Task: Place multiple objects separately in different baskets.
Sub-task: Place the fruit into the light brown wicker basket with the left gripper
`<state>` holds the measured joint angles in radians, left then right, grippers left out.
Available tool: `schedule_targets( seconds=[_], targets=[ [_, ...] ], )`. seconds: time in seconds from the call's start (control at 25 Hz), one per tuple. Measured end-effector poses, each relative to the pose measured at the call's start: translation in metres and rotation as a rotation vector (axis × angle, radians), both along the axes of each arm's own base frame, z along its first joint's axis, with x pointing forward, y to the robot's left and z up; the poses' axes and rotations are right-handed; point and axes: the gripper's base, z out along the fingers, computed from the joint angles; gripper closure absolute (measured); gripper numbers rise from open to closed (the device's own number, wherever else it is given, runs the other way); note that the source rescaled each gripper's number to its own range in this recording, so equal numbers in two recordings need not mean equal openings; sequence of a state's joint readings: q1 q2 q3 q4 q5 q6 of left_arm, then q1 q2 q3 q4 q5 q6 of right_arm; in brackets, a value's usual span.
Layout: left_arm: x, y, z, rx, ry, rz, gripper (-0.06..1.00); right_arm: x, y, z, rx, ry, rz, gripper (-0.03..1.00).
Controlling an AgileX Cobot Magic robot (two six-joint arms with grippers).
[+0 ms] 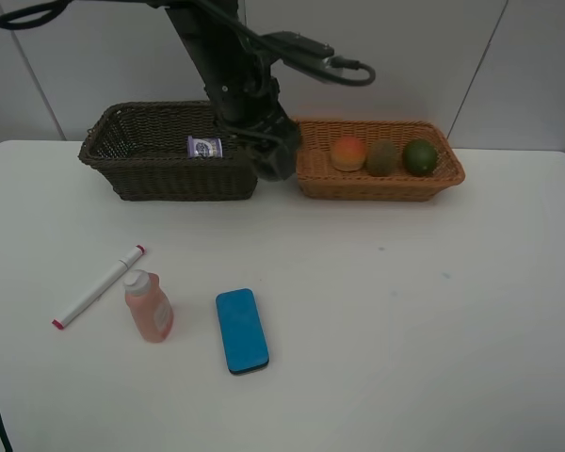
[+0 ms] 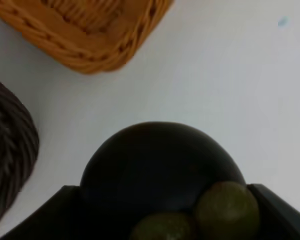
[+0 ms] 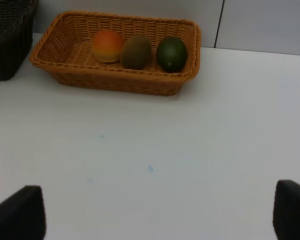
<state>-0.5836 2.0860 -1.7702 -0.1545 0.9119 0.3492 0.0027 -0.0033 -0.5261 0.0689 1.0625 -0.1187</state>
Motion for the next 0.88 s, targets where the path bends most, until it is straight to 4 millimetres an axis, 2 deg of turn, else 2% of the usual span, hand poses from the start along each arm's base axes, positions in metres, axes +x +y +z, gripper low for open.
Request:
schedule_targets(
  seconds=[0.16,0.36,0.68,0.88],
  targets=[
    [0.011,-0.007,0.007,-0.070,-0.100,0.018,0.19,0.000,0.000,0.000,0.000,0.000,0.000,-0.03],
    [0.026,-0.018,0.001,-0.155,-0.235,0.042,0.19,0.000,0.000,0.000,0.000,0.000,0.000,-0.03],
    [0.042,-0.042,-0.024,-0.269,-0.416,0.062,0.19,0.000,0.000,0.000,0.001,0.000,0.001,-0.03],
    [0.049,-0.053,-0.049,-0.300,-0.473,0.069,0.19,0.000,0.000,0.000,0.001,0.000,0.001,-0.03]
  ],
)
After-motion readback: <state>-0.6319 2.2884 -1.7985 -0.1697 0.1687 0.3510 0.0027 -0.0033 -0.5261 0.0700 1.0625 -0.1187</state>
